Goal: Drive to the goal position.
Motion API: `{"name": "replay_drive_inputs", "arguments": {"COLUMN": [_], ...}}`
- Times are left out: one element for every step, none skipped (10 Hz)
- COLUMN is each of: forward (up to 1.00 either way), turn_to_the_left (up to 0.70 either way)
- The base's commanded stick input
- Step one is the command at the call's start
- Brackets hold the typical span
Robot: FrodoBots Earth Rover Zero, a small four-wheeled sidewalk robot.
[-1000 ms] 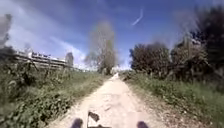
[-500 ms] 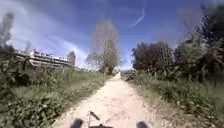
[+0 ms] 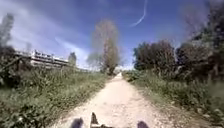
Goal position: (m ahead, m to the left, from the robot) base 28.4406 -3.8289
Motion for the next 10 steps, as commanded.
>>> {"name": "replay_drive_inputs", "arguments": {"forward": [0.70,0.70,0.70,0.70,0.70,0.70,0.70,0.70,0.70,0.70], "turn_to_the_left": [-0.11,0.00,0.00,0.00,0.00,0.00,0.00,0.00,0.00,0.00]}}
